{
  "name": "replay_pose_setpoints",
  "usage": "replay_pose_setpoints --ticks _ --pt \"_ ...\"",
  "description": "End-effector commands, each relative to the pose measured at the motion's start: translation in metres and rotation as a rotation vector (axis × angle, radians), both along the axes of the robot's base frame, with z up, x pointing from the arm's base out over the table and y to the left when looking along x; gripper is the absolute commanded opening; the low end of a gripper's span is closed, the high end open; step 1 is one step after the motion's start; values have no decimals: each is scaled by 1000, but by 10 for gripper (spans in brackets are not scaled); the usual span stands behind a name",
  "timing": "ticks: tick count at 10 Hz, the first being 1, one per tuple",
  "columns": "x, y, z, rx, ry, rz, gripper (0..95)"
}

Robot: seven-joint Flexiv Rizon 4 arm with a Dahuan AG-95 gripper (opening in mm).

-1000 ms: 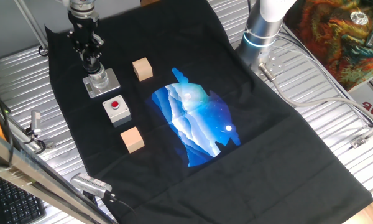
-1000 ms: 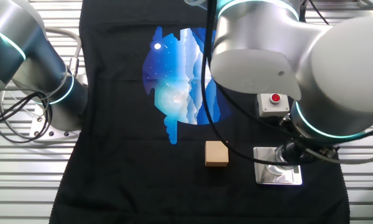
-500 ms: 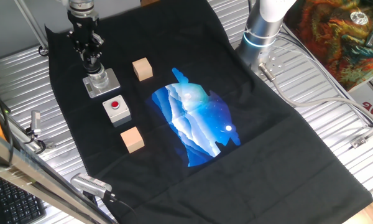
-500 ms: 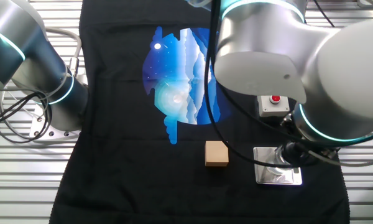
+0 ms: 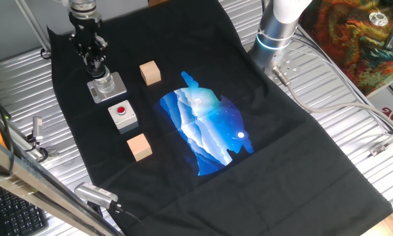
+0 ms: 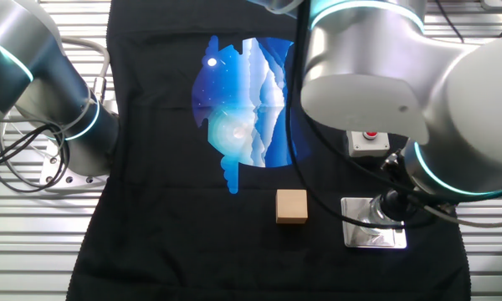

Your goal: Screw the lid onto the jar

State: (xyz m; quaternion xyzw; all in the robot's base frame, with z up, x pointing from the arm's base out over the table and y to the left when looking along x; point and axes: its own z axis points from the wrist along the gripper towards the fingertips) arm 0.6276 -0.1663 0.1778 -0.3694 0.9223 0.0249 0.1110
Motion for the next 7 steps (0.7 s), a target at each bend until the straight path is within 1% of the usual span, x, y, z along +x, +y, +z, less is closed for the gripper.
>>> replay_pose_setpoints --ticks 1,3,4,7 --pt "-1 0 0 7 8 5 0" --pt "-1 0 0 11 22 13 0" --pt "-1 0 0 15 36 14 0" --pt "-2 0 0 13 55 19 0"
